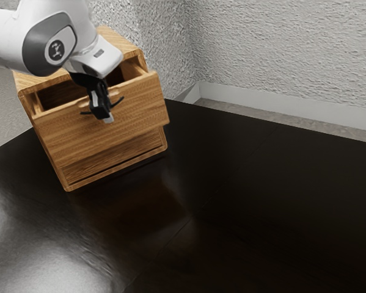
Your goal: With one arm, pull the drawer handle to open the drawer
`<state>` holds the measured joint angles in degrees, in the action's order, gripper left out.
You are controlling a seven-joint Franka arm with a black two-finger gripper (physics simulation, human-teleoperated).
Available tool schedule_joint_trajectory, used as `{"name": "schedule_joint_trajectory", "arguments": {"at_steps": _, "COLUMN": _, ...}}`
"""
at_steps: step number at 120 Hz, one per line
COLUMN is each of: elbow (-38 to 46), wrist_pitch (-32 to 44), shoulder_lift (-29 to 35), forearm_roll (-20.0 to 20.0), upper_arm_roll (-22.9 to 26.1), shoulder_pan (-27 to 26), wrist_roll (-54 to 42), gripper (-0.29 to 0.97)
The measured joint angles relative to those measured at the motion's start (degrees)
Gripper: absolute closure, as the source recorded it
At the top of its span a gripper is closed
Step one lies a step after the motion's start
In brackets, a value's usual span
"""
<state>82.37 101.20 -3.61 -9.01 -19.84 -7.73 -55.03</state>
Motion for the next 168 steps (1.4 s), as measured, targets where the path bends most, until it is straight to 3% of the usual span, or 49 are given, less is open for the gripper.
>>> {"name": "schedule_joint_trajectory", "arguments": {"at_steps": 26, "elbow": 4.5, "wrist_pitch": 1.0, "shoulder_lift": 3.6, "forearm_roll": -0.3, "upper_arm_roll": 2.0, "shoulder_pan": 0.2, "wrist_roll": 1.6, "gripper": 0.49}}
{"name": "schedule_joint_trajectory", "arguments": {"at_steps": 30, "elbow": 5.0, "wrist_pitch": 1.1, "shoulder_lift": 4.3, "forearm_roll": -0.7, "upper_arm_roll": 0.3, "shoulder_pan": -1.8, "wrist_roll": 1.9, "gripper": 0.5}}
{"name": "schedule_joint_trajectory", "arguments": {"at_steps": 79, "elbow": 11.6, "wrist_pitch": 1.6, "shoulder_lift": 10.7, "forearm_roll": -4.1, "upper_arm_roll": 0.3, "shoulder_pan": -8.2, "wrist_roll": 6.0, "gripper": 0.44}}
{"name": "schedule_joint_trajectory", "arguments": {"at_steps": 115, "elbow": 16.2, "wrist_pitch": 1.8, "shoulder_lift": 15.3, "forearm_roll": -4.7, "upper_arm_roll": 0.5, "shoulder_pan": -10.4, "wrist_roll": 8.7, "gripper": 0.45}}
{"name": "schedule_joint_trajectory", "arguments": {"at_steps": 144, "elbow": 18.3, "wrist_pitch": 1.8, "shoulder_lift": 17.0, "forearm_roll": -4.7, "upper_arm_roll": 1.0, "shoulder_pan": -12.5, "wrist_roll": 10.8, "gripper": 0.45}}
{"name": "schedule_joint_trajectory", "arguments": {"at_steps": 153, "elbow": 18.6, "wrist_pitch": 1.7, "shoulder_lift": 17.2, "forearm_roll": -4.8, "upper_arm_roll": 1.3, "shoulder_pan": -12.8, "wrist_roll": 11.3, "gripper": 0.53}}
{"name": "schedule_joint_trajectory", "arguments": {"at_steps": 168, "elbow": 18.6, "wrist_pitch": 1.6, "shoulder_lift": 17.5, "forearm_roll": -4.7, "upper_arm_roll": 2.0, "shoulder_pan": -12.4, "wrist_roll": 12.0, "gripper": 0.5}}
